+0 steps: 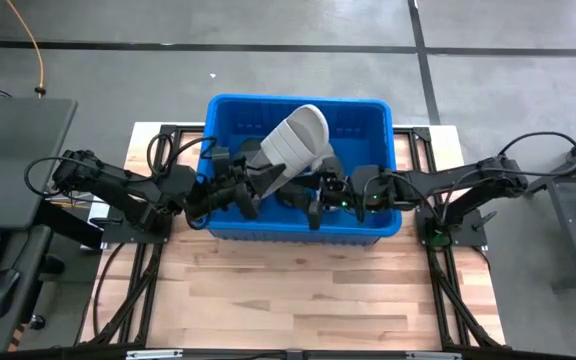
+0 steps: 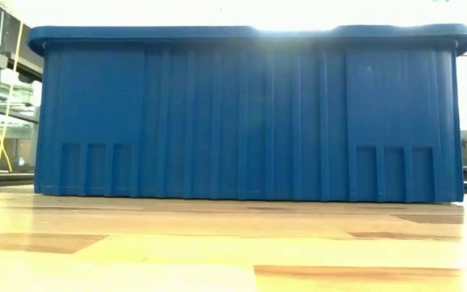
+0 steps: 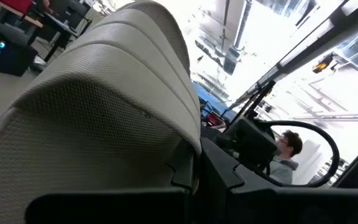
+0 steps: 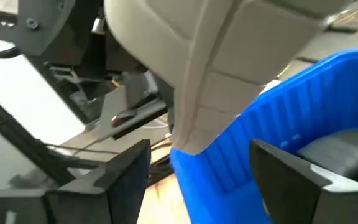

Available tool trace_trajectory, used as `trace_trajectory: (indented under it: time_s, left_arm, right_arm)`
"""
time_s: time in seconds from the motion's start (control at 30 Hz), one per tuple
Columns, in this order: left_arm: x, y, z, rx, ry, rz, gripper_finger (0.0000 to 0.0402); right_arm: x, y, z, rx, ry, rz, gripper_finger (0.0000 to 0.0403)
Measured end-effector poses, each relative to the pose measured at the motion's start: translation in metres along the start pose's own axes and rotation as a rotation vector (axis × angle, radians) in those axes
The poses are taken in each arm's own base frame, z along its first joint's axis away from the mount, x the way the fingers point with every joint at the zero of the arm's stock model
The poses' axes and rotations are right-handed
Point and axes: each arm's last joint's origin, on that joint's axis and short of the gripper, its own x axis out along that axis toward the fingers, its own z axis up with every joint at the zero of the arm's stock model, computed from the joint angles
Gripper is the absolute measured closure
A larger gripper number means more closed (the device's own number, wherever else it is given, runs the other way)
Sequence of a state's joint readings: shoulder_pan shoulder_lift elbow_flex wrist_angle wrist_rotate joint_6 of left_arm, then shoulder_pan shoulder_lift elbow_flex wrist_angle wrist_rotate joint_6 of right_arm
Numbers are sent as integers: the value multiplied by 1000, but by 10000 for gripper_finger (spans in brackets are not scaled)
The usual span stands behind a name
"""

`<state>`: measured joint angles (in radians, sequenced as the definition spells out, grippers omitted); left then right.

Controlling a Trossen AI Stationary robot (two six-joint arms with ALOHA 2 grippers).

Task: Pick and place slides into bin
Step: Put the gray slide into the blue bin

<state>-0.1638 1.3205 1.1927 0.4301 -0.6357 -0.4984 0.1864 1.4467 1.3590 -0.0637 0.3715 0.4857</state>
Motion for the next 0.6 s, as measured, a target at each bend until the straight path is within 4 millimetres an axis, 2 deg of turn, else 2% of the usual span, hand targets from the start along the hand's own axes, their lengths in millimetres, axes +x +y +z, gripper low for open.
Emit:
trace_trajectory:
  time_s: [0.13, 0.6]
  left_arm:
    - [0, 0, 0, 10, 6, -6, 401]
    - [1, 0, -2, 7, 12, -7, 401]
  right_arm:
    - [2, -5, 3, -18, -29, -48, 143]
    - [7, -13, 17, 71, -104, -6, 149]
